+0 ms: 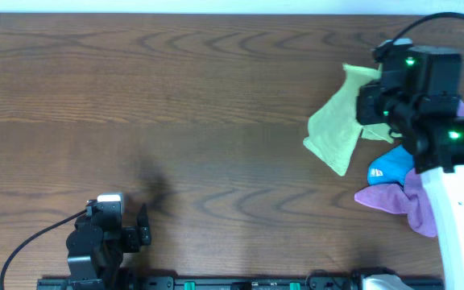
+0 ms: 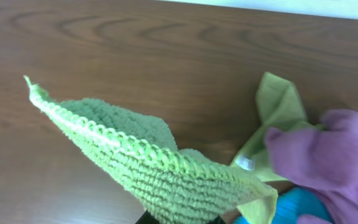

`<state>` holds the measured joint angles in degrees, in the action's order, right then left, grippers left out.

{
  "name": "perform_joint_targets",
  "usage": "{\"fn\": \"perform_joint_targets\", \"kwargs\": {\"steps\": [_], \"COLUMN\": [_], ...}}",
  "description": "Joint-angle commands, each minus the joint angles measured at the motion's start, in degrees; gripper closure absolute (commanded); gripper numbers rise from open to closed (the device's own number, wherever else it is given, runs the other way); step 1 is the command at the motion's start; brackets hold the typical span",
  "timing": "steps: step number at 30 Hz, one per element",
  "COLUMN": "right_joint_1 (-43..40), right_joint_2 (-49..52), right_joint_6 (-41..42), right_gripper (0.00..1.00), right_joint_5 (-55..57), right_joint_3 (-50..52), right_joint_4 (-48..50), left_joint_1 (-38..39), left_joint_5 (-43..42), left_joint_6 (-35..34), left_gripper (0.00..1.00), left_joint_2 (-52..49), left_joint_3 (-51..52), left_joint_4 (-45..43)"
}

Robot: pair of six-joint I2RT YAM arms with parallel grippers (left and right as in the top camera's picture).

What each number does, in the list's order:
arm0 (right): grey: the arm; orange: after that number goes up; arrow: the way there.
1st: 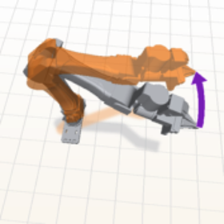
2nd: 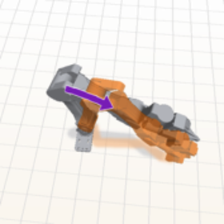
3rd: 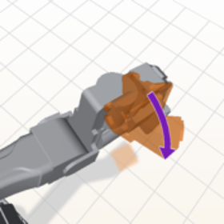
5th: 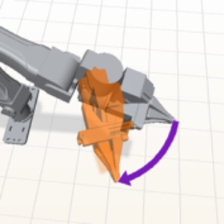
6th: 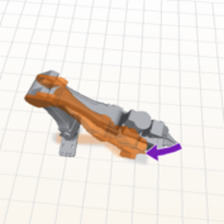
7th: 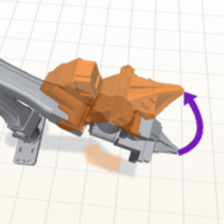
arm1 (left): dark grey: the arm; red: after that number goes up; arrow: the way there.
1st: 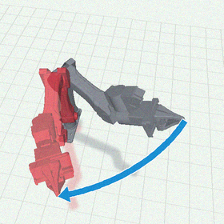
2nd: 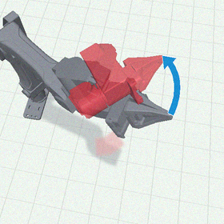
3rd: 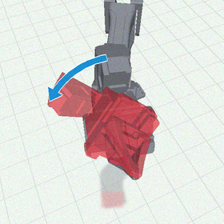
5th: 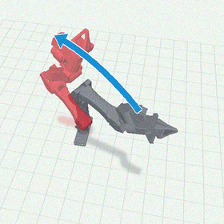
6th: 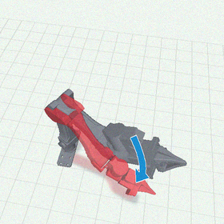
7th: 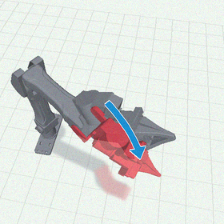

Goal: Fold the cloth
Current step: 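Pull the green cloth left out of the pile with the right gripper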

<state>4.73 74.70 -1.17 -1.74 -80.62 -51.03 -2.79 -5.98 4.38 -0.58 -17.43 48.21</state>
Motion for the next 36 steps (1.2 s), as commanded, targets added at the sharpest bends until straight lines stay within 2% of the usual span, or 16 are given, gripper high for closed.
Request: {"fn": "perform_joint_targets", "kwargs": {"steps": [1,6,11,13,18,22,27,29,31,32,33,34,36], "right_joint_1": [5.0,18.7,27.6,29.3,30.7,31.3,29.9,28.4,26.3,24.4,21.6,19.8,16.5], "right_joint_2": [-0.1,0.4,5.0,8.0,12.8,12.8,12.8,12.8,12.8,12.8,12.8,12.7,12.7], "right_joint_6": [-0.2,1.6,2.0,2.0,3.9,3.7,3.7,5.2,10.7,12.8,14.5,15.4,17.5], "right_gripper": [0.99,0.99,0.99,0.99,0.99,0.99,0.98,0.96,0.95,0.87,0.71,0.70,0.48], "right_joint_5": [-1.7,-5.9,-6.9,-8.1,-20.1,-20.7,-7.8,4.7,18.3,23.6,26.7,26.9,26.4], "right_joint_3": [-1.0,-1.0,-1.0,-1.0,-1.1,-2.3,-2.3,-2.3,-2.3,-2.3,-2.3,-2.3,-2.3], "right_joint_4": [0.2,1.3,6.8,9.5,18.5,20.4,15.0,9.9,4.9,2.4,-0.4,-1.9,-4.1], "left_joint_1": [0.3,0.3,0.3,0.3,0.3,0.3,0.3,0.3,0.3,0.3,0.3,0.3,0.3], "left_joint_5": [0.4,0.4,0.4,0.4,0.4,0.4,0.4,0.4,0.4,0.4,0.4,0.4,0.4], "left_joint_6": [0.3,0.3,0.3,0.3,0.3,0.3,0.3,0.3,0.3,0.3,0.3,0.3,0.3], "left_gripper": [0.05,0.05,0.05,0.05,0.05,0.05,0.05,0.05,0.05,0.05,0.05,0.05,0.05], "left_joint_2": [0.3,0.3,0.3,0.3,0.3,0.3,0.3,0.3,0.3,0.3,0.3,0.3,0.3], "left_joint_3": [0.1,0.1,0.1,0.1,0.1,0.1,0.1,0.1,0.1,0.1,0.1,0.1,0.1], "left_joint_4": [0.0,0.0,0.0,0.0,0.0,0.0,0.0,0.0,0.0,0.0,0.0,0.0,0.0]}}
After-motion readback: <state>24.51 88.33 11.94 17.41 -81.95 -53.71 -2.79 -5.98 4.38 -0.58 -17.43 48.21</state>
